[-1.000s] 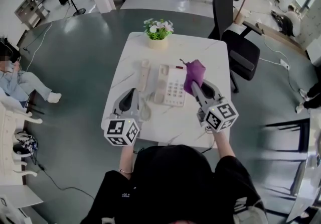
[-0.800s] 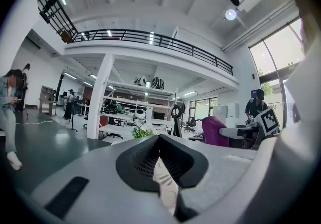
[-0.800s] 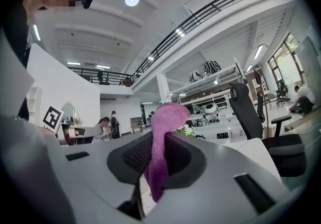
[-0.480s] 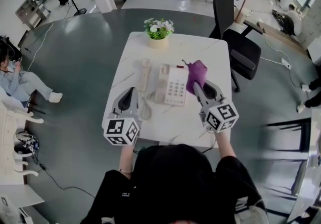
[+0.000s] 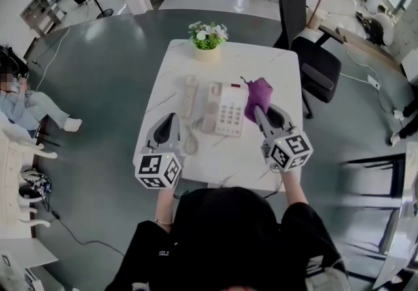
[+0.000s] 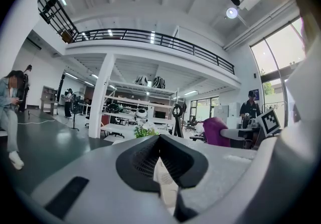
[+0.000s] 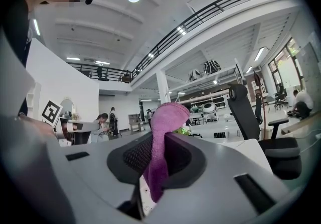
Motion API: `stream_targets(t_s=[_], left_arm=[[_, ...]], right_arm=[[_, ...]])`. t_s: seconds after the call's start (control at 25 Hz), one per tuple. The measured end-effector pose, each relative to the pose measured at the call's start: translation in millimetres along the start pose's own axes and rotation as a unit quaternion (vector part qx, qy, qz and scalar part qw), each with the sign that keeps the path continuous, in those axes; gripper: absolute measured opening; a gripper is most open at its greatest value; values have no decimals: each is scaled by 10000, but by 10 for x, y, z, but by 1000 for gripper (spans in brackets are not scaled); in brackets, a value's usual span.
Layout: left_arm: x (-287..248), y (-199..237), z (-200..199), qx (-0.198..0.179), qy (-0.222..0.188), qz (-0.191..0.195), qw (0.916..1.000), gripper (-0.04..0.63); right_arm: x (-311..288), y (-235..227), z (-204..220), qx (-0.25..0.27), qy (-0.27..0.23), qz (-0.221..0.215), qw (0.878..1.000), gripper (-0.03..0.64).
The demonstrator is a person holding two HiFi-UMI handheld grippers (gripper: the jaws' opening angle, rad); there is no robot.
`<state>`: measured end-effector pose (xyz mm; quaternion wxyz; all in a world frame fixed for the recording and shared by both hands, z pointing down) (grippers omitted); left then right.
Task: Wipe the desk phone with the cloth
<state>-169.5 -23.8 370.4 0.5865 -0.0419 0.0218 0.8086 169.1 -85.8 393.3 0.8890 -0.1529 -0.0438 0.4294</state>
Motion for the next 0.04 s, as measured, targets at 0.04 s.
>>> stream_targets(t_s=[0.04], left_arm=[[-4,3,3,2,2,-4,10000,-3]], right_arm=[[-4,-8,-1,-19,-10,-1,10000,37]])
Point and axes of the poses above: the fingertips, and each gripper's own axes: x backward along the fingers, y to its left, z out of its underside, the point moved 10 cm from there along x, backward along the fingers, and after that the axes turned 9 degrees about -x, right-handed, at the moved point
